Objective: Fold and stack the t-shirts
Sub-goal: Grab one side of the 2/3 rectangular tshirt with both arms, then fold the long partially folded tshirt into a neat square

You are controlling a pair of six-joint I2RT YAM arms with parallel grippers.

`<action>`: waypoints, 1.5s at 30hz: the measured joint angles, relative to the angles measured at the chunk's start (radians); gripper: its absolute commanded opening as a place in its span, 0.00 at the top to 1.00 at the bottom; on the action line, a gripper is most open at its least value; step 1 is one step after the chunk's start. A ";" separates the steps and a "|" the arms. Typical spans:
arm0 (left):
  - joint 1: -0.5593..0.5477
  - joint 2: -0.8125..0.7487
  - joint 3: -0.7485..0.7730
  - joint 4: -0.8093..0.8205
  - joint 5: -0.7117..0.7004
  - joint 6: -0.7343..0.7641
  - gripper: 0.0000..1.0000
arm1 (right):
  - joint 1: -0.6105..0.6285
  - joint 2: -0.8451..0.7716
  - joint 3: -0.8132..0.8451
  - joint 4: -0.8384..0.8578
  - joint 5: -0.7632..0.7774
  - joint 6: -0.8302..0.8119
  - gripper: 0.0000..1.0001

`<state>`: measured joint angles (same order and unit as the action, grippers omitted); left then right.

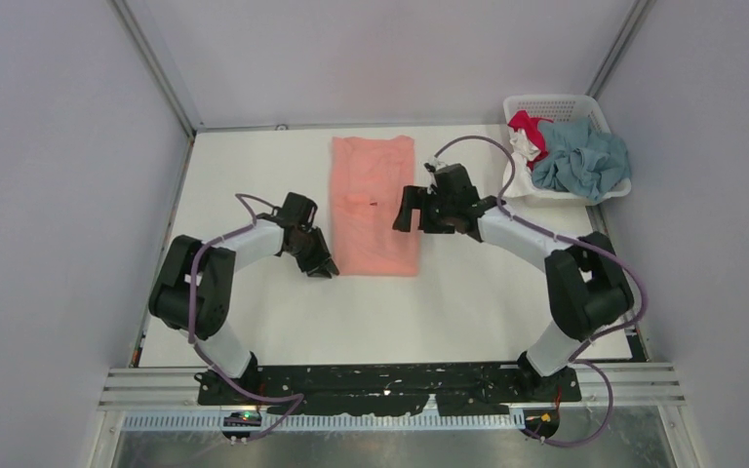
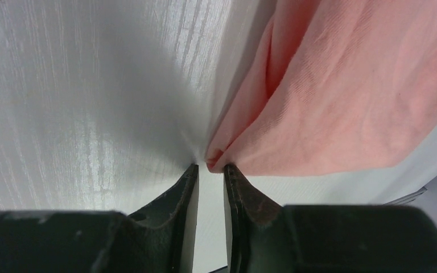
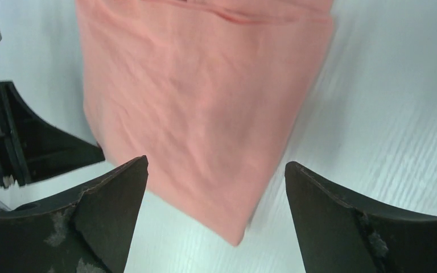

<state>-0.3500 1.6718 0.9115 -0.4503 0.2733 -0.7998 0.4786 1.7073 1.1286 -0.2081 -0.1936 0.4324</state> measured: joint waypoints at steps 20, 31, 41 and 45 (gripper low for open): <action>-0.003 0.037 0.019 0.063 0.037 0.078 1.00 | 0.118 -0.180 -0.363 0.056 0.007 0.016 0.35; -0.003 0.005 -0.034 0.135 0.053 0.092 1.00 | 0.118 -0.096 -0.334 0.103 -0.003 -0.011 0.90; -0.042 -0.237 -0.286 0.154 0.087 0.127 1.00 | 0.145 -0.235 -0.415 0.010 -0.190 -0.012 0.92; -0.105 -0.422 -0.400 0.101 0.114 0.111 1.00 | 0.171 -0.407 -0.464 -0.124 -0.283 -0.013 0.92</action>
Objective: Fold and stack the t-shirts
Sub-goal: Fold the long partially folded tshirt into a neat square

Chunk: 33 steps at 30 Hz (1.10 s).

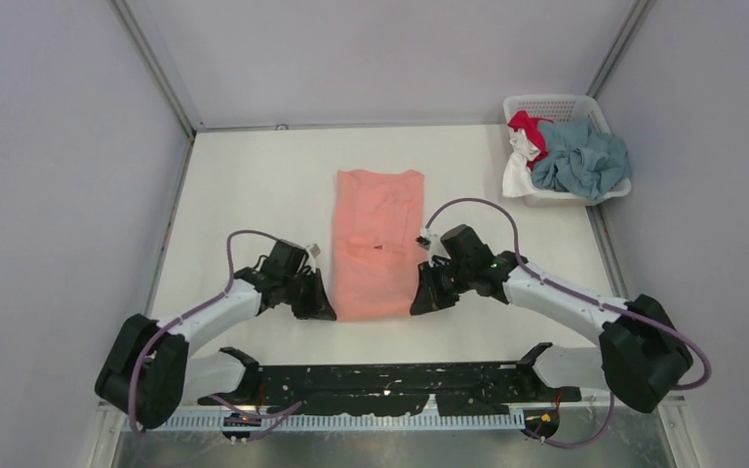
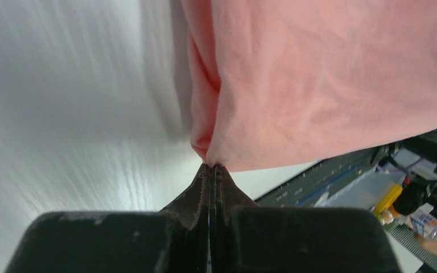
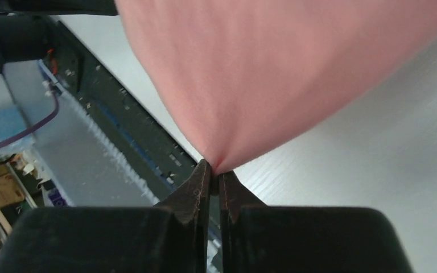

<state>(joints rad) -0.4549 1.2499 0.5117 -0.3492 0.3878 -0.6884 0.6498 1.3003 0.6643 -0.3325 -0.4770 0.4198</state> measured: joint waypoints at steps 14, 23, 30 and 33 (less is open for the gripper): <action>-0.066 -0.215 0.320 -0.170 -0.075 -0.033 1.00 | -0.141 -0.163 0.225 -0.267 -0.118 -0.076 0.91; 0.086 0.224 0.770 -0.143 -0.057 0.031 1.00 | -0.340 0.104 0.458 -0.183 -0.179 -0.115 0.91; 0.157 0.451 0.951 -0.087 -0.009 0.064 1.00 | -0.430 0.325 0.573 -0.118 -0.237 -0.103 0.92; 0.187 0.525 0.979 -0.053 0.026 0.064 1.00 | -0.460 0.428 0.646 -0.089 -0.263 -0.100 0.92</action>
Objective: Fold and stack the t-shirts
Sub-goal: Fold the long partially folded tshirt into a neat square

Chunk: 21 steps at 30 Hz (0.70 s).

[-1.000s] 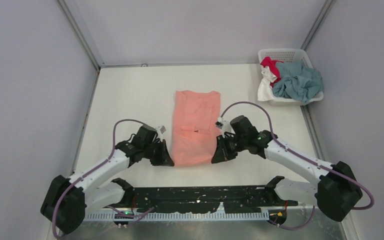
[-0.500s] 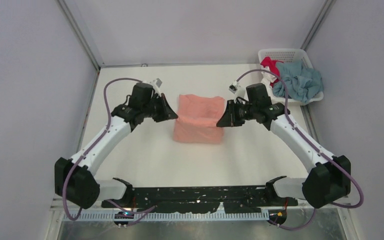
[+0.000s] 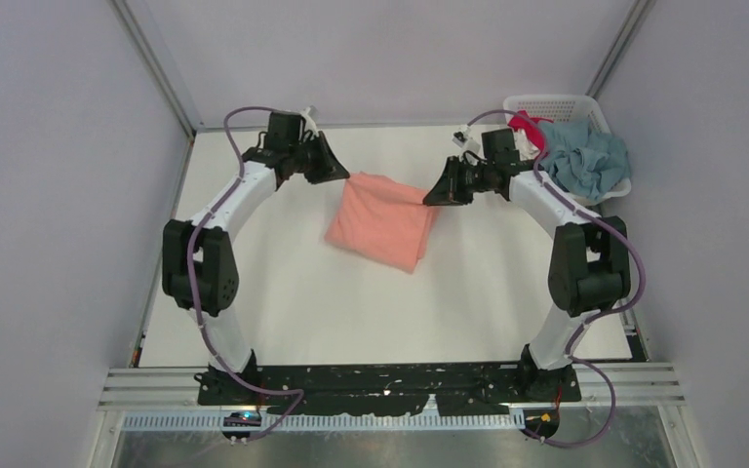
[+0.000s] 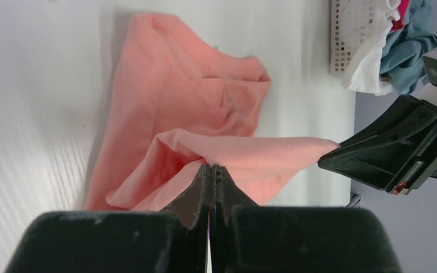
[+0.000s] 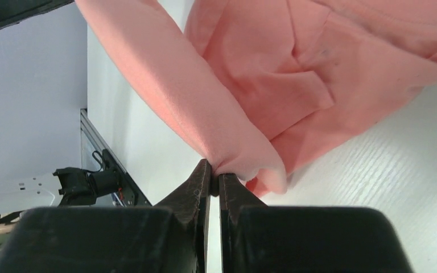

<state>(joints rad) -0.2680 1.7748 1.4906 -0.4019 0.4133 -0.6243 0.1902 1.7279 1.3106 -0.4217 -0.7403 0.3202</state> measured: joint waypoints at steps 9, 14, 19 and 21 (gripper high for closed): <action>0.003 0.305 0.278 0.001 0.070 0.000 1.00 | -0.081 0.189 0.079 0.075 -0.009 0.048 0.92; 0.003 0.409 0.351 -0.015 0.069 -0.002 0.98 | -0.098 0.280 0.126 0.098 0.022 0.053 0.81; 0.002 0.574 0.559 -0.050 0.058 -0.013 0.48 | -0.103 0.394 0.225 0.130 0.099 0.056 0.51; 0.005 0.637 0.668 -0.086 0.050 -0.018 0.09 | -0.105 0.451 0.314 0.114 0.152 0.043 0.39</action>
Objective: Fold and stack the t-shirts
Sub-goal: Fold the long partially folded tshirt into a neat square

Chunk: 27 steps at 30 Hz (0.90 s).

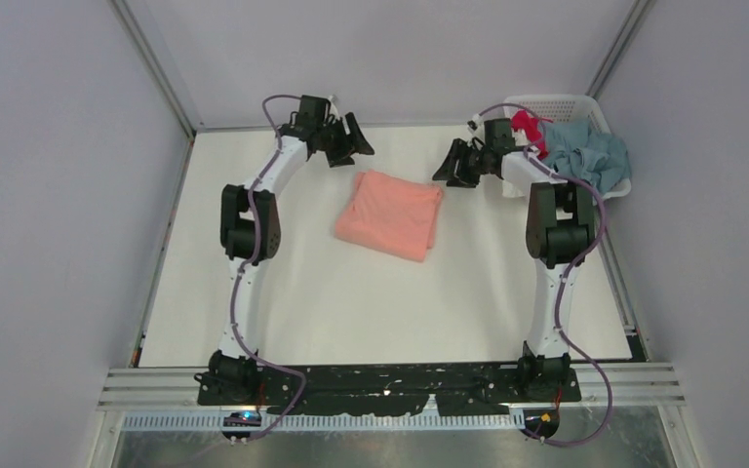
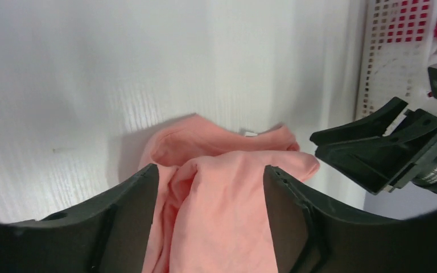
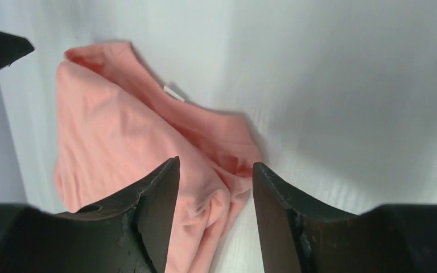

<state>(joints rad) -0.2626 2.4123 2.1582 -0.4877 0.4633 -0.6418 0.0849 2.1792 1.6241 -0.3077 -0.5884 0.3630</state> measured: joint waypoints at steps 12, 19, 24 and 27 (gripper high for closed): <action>-0.045 -0.323 -0.315 -0.011 -0.050 0.031 0.00 | 0.126 -0.237 -0.097 -0.011 0.179 -0.060 0.05; -0.108 -0.351 -0.368 0.041 0.041 0.029 0.00 | 0.203 -0.199 -0.137 0.058 0.137 0.038 0.05; -0.103 -0.308 -0.467 0.046 0.063 0.030 0.00 | 0.180 -0.036 -0.043 0.008 0.181 0.059 0.05; -0.100 -0.300 -0.564 0.050 0.066 0.030 0.00 | 0.174 0.014 0.037 -0.024 0.199 0.057 0.05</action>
<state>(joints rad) -0.3622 2.1120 1.5940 -0.4381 0.5293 -0.6117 0.2584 2.1933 1.6615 -0.3313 -0.3897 0.4202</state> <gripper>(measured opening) 0.994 0.952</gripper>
